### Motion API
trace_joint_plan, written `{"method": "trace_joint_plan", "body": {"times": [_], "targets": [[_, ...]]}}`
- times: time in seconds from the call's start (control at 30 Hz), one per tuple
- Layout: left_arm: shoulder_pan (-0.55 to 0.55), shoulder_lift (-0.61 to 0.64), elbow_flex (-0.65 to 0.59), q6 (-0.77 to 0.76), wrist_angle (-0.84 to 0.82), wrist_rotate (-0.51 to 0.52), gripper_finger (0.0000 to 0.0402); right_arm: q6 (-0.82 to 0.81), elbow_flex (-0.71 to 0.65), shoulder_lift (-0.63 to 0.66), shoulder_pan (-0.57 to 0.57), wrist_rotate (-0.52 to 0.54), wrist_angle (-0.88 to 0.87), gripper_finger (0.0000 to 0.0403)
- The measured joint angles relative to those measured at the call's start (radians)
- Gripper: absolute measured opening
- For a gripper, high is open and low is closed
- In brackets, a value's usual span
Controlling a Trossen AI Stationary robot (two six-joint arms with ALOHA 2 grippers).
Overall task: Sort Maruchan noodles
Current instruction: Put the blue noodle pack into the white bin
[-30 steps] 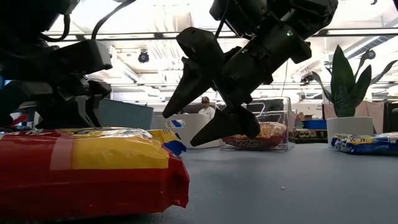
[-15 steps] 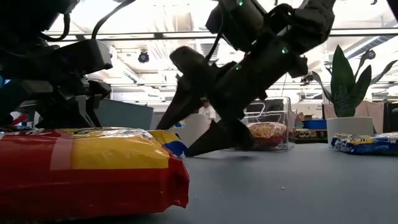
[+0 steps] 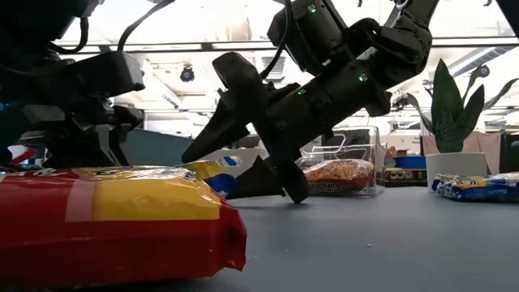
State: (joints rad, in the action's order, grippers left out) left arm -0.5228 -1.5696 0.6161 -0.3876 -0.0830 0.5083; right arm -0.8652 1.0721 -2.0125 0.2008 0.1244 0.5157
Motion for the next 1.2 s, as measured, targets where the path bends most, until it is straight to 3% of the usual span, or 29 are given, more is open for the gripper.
{"method": "trace_joint_plan", "body": {"times": [0.47, 1.2], "targets": [[-0.001, 0.0, -0.001, -0.019, 0.001, 0.0, 0.0038, -0.01, 0.0, 0.0, -0.002, -0.002, 0.023, 0.0191], [-0.001, 0.0, 0.003, -0.017, 0.005, 0.005, 0.0038, -0.004, 0.0, 0.002, -0.002, 0.006, 0.023, 0.0169]]}}
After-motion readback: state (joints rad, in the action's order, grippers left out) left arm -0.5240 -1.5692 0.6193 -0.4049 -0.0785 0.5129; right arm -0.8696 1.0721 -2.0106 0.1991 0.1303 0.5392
